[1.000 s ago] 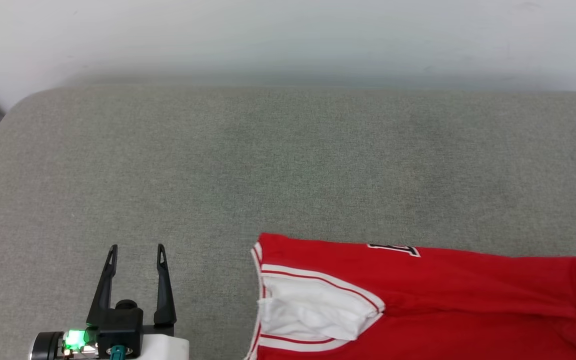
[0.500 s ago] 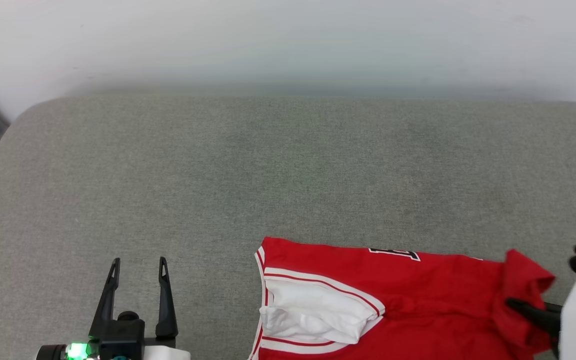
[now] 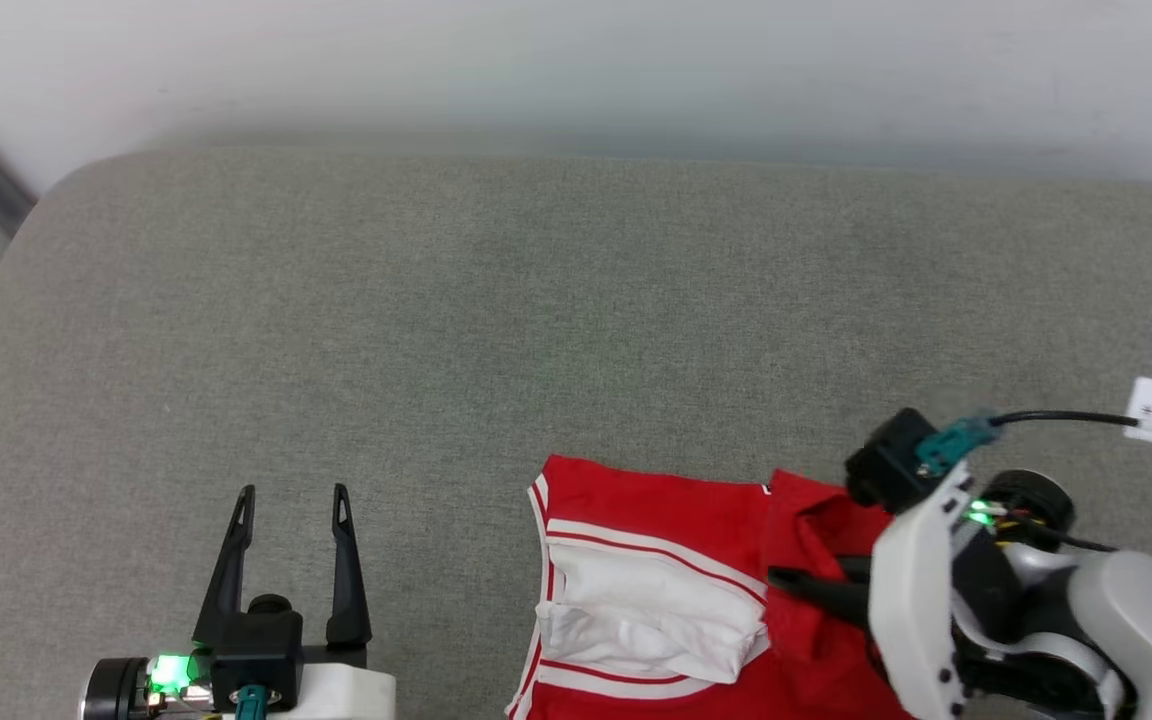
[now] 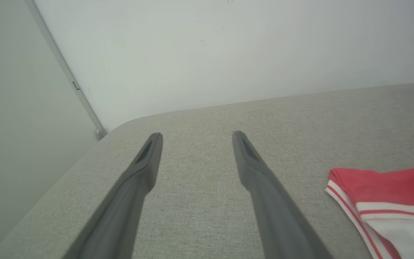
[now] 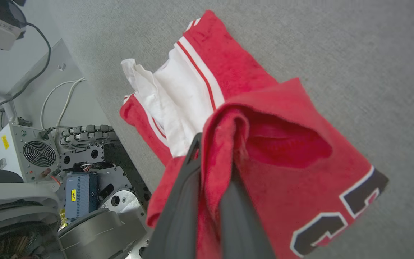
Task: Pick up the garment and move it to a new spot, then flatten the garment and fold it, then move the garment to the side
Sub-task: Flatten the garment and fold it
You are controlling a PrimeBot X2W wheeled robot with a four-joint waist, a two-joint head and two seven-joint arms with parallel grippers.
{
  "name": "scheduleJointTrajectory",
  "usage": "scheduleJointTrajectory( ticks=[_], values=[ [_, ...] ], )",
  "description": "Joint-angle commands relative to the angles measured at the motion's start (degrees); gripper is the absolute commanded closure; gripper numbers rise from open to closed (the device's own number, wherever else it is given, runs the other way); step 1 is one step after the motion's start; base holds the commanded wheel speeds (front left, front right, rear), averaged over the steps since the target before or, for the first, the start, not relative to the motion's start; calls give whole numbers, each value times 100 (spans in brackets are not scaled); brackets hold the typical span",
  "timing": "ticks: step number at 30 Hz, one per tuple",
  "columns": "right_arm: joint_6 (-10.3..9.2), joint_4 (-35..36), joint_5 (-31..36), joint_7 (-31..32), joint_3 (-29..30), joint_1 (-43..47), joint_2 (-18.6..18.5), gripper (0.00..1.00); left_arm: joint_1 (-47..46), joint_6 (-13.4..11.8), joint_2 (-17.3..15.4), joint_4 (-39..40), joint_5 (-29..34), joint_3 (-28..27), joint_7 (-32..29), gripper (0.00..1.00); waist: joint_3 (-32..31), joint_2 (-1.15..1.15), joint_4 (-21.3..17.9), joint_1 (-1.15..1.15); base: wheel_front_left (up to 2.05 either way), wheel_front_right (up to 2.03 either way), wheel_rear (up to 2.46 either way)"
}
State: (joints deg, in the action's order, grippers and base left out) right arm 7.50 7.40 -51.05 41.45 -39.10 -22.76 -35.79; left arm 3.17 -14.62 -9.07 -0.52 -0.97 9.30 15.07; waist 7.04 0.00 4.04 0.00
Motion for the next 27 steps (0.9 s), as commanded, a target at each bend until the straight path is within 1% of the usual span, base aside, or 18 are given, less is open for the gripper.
scheduleJointTrajectory(
  ticks=[1, 6, 12, 17, 19, 21, 24, 25, 26, 27],
  values=[
    [-3, -50, 22, 3, -180, -237, 141, 100, -62, -3, 9, -4, 39, 13, 12, 0, 59, 0, 47, 0, 0, 0, 0],
    [-3, -460, 157, 51, -1137, -1137, 539, 100, -192, 32, 65, -29, 53, 46, 12, 0, 239, 0, 156, 0, 0, 0, 0],
    [-3, -1382, 69, -112, -2026, -1827, 1045, 100, -326, 47, 121, -57, 49, 63, 12, 0, 422, 0, 276, 0, 0, 0, 0],
    [-3, -2406, 260, -372, -2732, -2089, 1277, 100, -449, 90, 149, -108, 41, 65, 12, 0, 525, 0, 356, 0, 0, 0, 0],
    [-5, -2732, 231, -494, -2978, -2093, 1332, 100, -486, 99, 158, -118, 39, 59, 12, 0, 537, 0, 374, 0, 0, 0, 0],
    [-5, -2941, 199, -634, -3134, -2065, 1347, 100, -478, 103, 150, -133, 32, 38, 12, 0, 521, 0, 373, 0, 0, 0, 0],
    [-6, -2992, 170, -985, -3253, -2137, 1339, 99, -413, 111, 120, -164, 19, -15, 12, 0, 443, 0, 325, 0, 0, 0, 0],
    [-7, -2965, 175, -1132, -3260, -2191, 1299, 57, -379, 115, 108, -174, 15, -35, 12, 0, 399, 0, 302, 0, 0, 0, 0],
    [-7, -2965, 175, -1132, -3260, -2191, 1299, 57, -379, 115, 108, -174, 15, -35, 12, 0, 399, 0, 302, 0, 0, 0, 0],
    [-7, -2922, 184, -1278, -3261, -2243, 1245, 0, -351, 124, 100, -189, 11, -48, 12, 0, 352, 0, 280, 0, 0, 0, 0]
  ],
)
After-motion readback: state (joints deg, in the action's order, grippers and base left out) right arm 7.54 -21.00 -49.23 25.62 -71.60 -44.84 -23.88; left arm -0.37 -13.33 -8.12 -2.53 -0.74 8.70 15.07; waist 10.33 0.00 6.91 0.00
